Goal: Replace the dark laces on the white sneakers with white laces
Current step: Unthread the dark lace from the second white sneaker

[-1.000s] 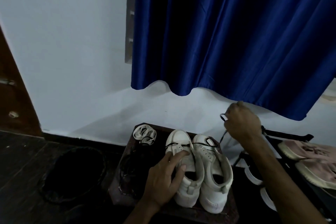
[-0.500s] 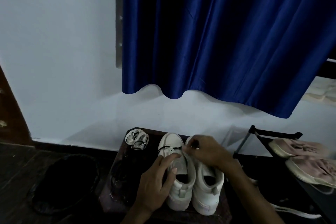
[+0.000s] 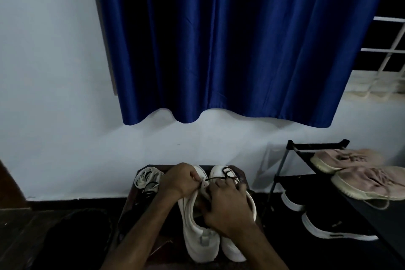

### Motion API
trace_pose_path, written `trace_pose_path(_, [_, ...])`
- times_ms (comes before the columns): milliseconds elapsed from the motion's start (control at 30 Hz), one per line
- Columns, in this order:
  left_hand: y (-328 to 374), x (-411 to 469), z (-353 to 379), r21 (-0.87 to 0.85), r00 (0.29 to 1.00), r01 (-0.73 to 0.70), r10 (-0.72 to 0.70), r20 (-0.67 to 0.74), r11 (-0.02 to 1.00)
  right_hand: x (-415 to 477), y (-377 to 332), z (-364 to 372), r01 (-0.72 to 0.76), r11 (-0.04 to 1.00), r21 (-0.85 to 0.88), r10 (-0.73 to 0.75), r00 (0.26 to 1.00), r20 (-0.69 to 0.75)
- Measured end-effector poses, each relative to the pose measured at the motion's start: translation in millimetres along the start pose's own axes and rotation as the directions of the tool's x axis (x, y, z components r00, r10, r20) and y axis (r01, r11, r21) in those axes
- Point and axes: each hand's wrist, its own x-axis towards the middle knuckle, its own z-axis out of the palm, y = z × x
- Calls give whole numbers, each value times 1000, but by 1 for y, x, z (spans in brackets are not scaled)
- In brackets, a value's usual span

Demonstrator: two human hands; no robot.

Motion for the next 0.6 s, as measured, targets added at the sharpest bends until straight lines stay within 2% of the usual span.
trace_pose_path(67, [4, 4, 0, 79, 1000, -13, 12, 4, 997, 0, -1, 1, -3, 1000, -21, 2, 1000, -23])
trace_pose_path(167, [7, 5, 12, 229, 995, -48, 66, -74, 972, -1, -2, 3, -19, 998, -53, 16, 999, -50])
trace_pose_path(233, [7, 3, 17, 260, 989, -70, 102, -111, 963, -1, -4, 3, -22, 997, -71, 19, 999, -46])
trace_pose_path(300, [5, 1, 11, 205, 976, -74, 113, -187, 976, -2, -2, 2, -27, 995, -94, 22, 999, -48])
trace_pose_path(333, [3, -1, 5, 136, 962, -33, 69, -266, 990, -2, -2, 1, -23, 996, -87, 21, 999, -24])
trace_pose_path(400, [-9, -5, -11, -196, 877, 87, -169, -451, 977, -3, -3, -3, -11, 997, -82, 15, 999, 45])
trace_pose_path(467, [-26, -7, -22, -533, 771, 113, -413, -485, 838, -4, -2, -6, -4, 994, -108, 13, 997, 77])
trace_pose_path(500, [-31, -10, -25, -559, 767, 123, -436, -470, 820, -5, -2, -6, -1, 993, -116, 10, 997, 77])
trace_pose_path(600, [-40, -17, -24, -295, 869, 139, -260, -421, 945, -4, -5, -4, -32, 994, -108, 35, 999, 26])
